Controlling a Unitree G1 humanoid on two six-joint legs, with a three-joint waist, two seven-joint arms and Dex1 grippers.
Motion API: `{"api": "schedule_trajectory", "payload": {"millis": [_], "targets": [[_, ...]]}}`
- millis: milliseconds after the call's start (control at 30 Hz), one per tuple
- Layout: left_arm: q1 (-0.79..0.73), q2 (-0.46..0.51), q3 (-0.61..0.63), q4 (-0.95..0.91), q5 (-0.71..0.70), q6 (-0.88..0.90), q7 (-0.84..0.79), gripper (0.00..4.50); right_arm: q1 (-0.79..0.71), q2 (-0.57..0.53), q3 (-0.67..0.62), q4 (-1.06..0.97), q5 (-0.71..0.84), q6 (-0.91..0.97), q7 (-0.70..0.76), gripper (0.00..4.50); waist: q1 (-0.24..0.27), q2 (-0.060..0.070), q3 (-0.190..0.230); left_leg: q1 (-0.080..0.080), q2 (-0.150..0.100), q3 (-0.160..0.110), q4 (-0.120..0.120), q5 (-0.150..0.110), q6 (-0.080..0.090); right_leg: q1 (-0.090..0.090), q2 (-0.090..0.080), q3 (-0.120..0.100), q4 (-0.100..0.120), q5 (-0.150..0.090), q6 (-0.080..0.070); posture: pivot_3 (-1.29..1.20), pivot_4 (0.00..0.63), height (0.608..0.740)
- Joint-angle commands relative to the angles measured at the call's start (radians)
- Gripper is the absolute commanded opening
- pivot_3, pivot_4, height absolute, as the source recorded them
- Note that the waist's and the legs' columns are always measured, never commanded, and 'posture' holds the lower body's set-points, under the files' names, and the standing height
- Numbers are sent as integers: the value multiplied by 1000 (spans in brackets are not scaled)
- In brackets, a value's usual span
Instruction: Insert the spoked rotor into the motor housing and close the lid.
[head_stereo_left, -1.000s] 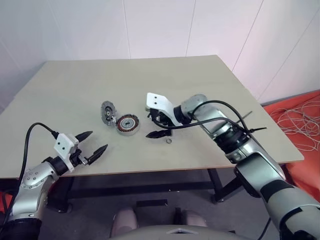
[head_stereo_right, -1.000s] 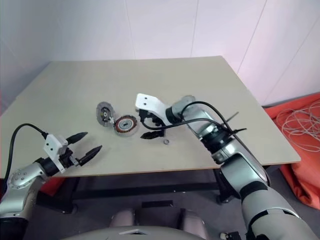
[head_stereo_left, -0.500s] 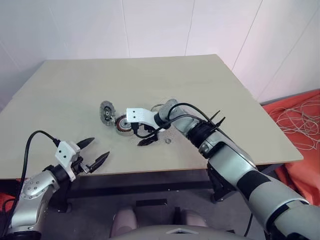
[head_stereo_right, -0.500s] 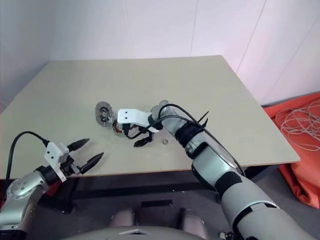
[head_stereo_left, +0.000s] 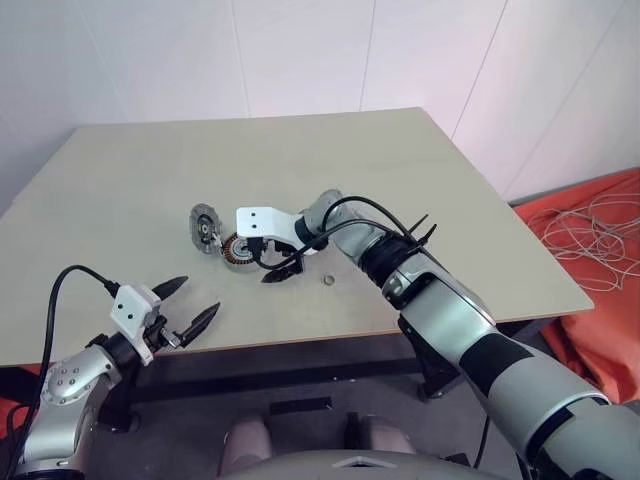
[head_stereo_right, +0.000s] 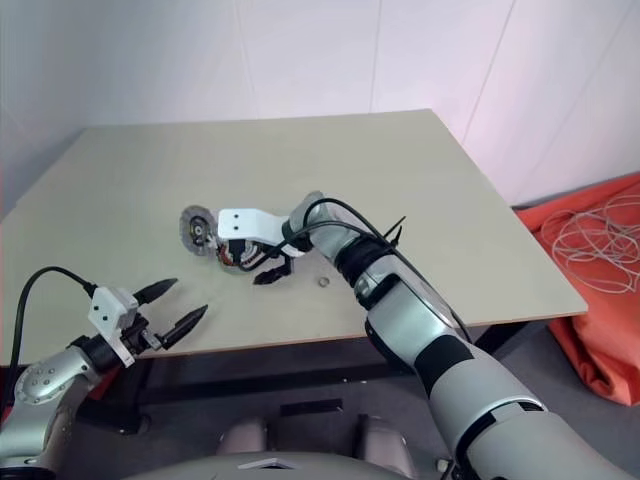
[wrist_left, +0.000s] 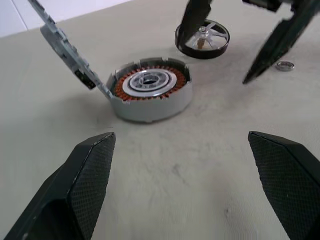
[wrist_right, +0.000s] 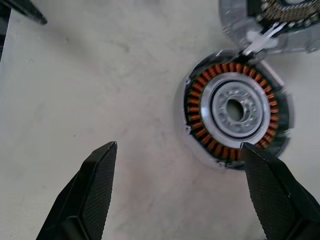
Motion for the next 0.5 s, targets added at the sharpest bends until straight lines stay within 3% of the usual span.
{"api": "schedule_trajectory", "payload": {"millis": [33,367,500], "targets": [[0,1,24,-35,-12,-14,8,4500,-27,19,-10,2,-14,-30,14,4452,1,0,0,0,0,0,0,0,0,0,0,0,0,0,0,0,0,740],[8,-8,27,-45,-11,-21,22,4500,-53,85,-4,134,-80,-62,-21,4452,0,3,2,-1,0,0,0,0,0,-1,0,0,0,0,-2,0,0,740],[12,-10,25,-56,-9,-19,34,4500,-65,105,-17,182,-93,-57,-43,3164,-1,4,3,-1,0,0,0,0,0,-1,0,0,0,0,-2,0,0,740]]}}
